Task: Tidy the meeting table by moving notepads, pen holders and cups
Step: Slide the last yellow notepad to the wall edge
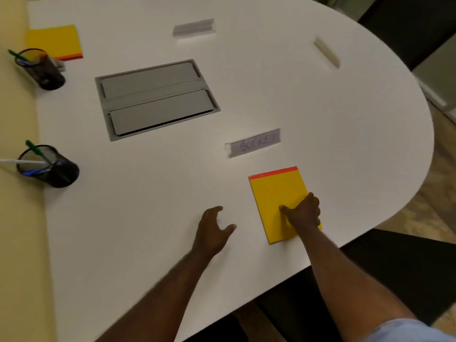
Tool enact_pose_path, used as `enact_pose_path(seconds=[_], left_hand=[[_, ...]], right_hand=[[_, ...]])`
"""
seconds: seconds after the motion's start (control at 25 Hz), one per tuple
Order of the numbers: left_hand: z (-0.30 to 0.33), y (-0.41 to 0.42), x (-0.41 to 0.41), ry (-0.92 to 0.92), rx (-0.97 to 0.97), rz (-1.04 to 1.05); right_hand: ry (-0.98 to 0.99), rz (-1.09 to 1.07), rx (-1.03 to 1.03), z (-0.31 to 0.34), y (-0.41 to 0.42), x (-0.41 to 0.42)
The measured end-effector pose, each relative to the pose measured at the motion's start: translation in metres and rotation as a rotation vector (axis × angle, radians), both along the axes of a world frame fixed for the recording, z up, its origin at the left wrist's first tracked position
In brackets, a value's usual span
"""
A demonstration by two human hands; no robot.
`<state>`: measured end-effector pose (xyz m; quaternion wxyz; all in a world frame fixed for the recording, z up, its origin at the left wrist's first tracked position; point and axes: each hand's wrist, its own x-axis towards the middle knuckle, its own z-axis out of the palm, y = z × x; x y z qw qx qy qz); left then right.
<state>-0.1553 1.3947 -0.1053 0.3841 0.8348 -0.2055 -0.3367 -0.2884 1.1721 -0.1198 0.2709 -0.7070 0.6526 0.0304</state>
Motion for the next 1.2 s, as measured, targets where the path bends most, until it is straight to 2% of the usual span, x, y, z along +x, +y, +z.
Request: enact_pose_path(seconds=[0.28, 0.44, 0.52, 0.64, 0.84, 0.92, 1.08, 1.2], left_hand=[[0.0, -0.068, -0.029, 0.273, 0.017, -0.041], [-0.005, -0.088, -0.042, 0.21, 0.056, -0.097], [-0.006, -0.098, -0.049, 0.235, 0.04, -0.069], [-0.003, -0.119, -0.06, 0.38, 0.034, 0.026], [-0.009, -0.133, -0.043, 0.61, -0.062, 0.403], [-0.017, -0.131, -0.033, 0.675, -0.066, 0.442], [-0.017, -0.127, -0.028, 0.674, -0.1, 0.298], [-0.019, -0.118, -0.025, 0.51, -0.133, 0.118]], right_hand=[[-0.015, 0.023, 0.006, 0.001, -0.007, -0.017], [0.008, 0.031, -0.02, 0.003, -0.009, -0.018], [-0.003, 0.025, -0.028, 0.002, -0.01, -0.018], [-0.032, 0.012, -0.029, 0.001, -0.012, -0.017], [-0.051, -0.002, -0.014, 0.0, -0.014, -0.018], [-0.054, -0.006, -0.016, 0.0, -0.015, -0.018], [-0.021, -0.032, 0.016, 0.0, -0.018, -0.015], [0.066, -0.019, 0.038, 0.002, -0.025, -0.012]])
